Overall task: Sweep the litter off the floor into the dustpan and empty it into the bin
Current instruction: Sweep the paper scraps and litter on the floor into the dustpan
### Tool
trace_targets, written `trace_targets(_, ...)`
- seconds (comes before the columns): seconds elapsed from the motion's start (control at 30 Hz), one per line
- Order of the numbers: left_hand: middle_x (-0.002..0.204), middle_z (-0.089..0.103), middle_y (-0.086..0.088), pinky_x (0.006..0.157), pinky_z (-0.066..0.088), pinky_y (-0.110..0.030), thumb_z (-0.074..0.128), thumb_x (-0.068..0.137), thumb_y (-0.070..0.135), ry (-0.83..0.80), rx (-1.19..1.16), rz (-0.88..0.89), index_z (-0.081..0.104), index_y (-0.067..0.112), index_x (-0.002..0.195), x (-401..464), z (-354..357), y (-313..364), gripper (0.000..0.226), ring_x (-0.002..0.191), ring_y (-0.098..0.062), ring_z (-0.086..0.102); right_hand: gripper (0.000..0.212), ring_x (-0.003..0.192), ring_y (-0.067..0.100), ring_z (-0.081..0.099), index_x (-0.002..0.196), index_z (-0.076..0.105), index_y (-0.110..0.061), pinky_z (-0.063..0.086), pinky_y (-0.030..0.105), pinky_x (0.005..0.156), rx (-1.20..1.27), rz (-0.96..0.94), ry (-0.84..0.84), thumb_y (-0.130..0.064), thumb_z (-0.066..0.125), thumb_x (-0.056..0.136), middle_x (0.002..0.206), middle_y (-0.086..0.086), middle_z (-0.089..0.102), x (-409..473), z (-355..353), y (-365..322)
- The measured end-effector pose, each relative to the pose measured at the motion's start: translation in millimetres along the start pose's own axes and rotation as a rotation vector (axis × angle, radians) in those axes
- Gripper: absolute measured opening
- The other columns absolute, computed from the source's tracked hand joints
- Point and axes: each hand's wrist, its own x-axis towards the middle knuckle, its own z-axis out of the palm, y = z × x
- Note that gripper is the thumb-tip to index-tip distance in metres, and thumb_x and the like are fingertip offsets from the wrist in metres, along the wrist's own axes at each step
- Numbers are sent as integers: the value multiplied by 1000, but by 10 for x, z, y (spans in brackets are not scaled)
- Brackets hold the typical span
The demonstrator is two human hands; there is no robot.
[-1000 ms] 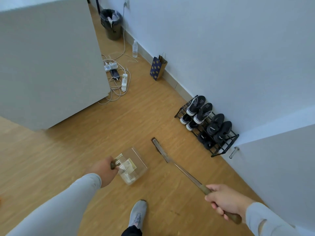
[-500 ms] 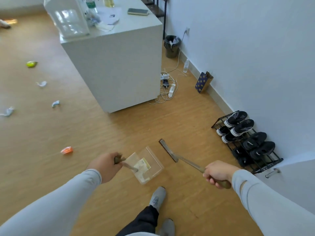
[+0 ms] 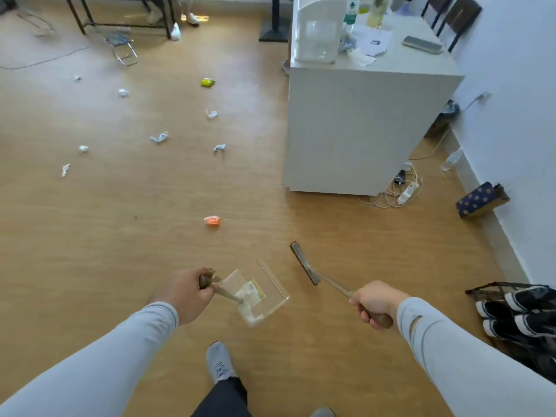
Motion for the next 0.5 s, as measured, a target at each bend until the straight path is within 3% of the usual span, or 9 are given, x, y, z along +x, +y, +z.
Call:
trace_targets(0.27,116,71,13,84,55,-32,60,94,45,21,-111,-103,64,37,130,673,-665,-1399,37,101,-19,67,12,40,14,49,86,61,-6,38,20,45,-106,20,4,-12,56,95,59,5,55,28,994,-1488)
trace_targets(0.5,107,73,8,82,56,-34,59,93,46,42,-120,-157,67,34,114,1229,-1152,-2118,25,95,-22,68,10,42,14,49,85,61,-6,38,21,45,-154,-28,6,-11,56,93,61,6,57,-69,1516,-2570)
